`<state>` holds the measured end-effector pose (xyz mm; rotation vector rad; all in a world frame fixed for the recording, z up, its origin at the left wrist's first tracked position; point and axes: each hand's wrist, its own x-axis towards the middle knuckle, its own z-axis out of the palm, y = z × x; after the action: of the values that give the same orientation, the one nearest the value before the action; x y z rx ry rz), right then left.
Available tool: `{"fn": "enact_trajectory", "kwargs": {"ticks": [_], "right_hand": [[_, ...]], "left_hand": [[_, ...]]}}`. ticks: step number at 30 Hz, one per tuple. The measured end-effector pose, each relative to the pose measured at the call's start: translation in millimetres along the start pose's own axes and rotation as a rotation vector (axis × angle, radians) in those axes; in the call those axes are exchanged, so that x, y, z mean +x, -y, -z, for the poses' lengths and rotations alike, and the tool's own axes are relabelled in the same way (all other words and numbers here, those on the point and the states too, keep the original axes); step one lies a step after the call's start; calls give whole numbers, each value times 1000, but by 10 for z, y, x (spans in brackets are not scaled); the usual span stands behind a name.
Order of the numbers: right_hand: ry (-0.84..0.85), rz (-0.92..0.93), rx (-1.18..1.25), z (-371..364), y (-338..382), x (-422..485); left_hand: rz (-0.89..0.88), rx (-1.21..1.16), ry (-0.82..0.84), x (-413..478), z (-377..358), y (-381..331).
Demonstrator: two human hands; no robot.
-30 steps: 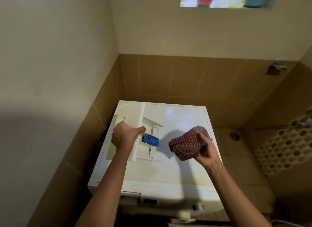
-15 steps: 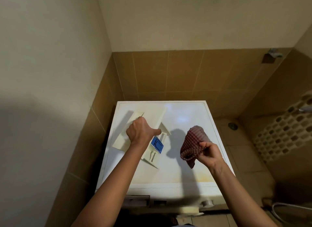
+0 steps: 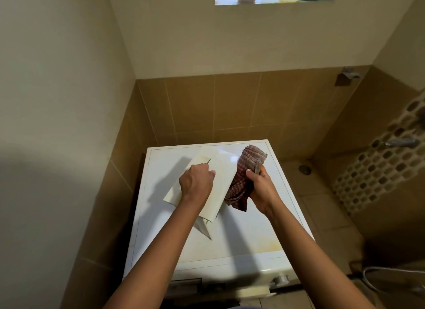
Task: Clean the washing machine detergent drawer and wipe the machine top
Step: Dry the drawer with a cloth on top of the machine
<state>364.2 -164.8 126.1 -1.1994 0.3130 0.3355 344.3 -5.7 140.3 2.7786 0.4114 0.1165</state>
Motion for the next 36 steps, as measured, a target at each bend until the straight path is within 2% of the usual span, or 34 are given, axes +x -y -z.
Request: {"fn": "enact_trajectory", "kwargs": {"ticks": [4, 7, 9, 12, 13, 15, 17, 18, 19, 20, 22, 23, 24, 26, 28, 30, 36], "right_hand": [[-28, 19, -53, 20, -17, 19], [-100, 88, -6, 29, 148, 26], [-161, 202, -28, -11, 290, 52], [-32, 465, -217, -165, 415, 109], [41, 548, -349, -222, 414, 104], [229, 642, -839, -250, 316, 165], [525, 607, -1410, -221, 164, 229], [643, 583, -1552, -194, 109, 239], [687, 573, -1551, -198, 81, 224], [658, 582, -1439, -236, 91, 188], [392, 704, -1138, -372, 136, 201], [215, 741, -1112, -450, 154, 262], [71, 709, -1197, -518, 158, 344], [-40, 474, -1519, -630, 75, 434], [11, 396, -1752, -680, -76, 423], [107, 509, -1840, -696, -183, 307], [479, 856, -1823, -520, -433, -201]], "left_hand": [[-61, -51, -27, 100, -21, 211], [-43, -195, 139, 208, 30, 429], [-64, -376, 260, 247, 76, 543], [-50, -503, 352, 301, 140, 650], [-34, -535, 367, 321, 130, 677], [37, -638, 375, 322, 118, 717], [88, -748, 367, 301, 99, 755], [102, -780, 367, 285, 86, 769], [114, -814, 372, 269, 69, 784], [131, -843, 382, 246, 59, 789], [174, -912, 411, 217, 49, 771], [198, -941, 422, 220, 35, 762], [219, -961, 430, 228, 22, 751], [255, -991, 428, 238, 20, 727], [300, -1023, 421, 255, 6, 713], [331, -1024, 402, 272, -10, 702], [331, -966, 403, 291, -14, 709]]}}
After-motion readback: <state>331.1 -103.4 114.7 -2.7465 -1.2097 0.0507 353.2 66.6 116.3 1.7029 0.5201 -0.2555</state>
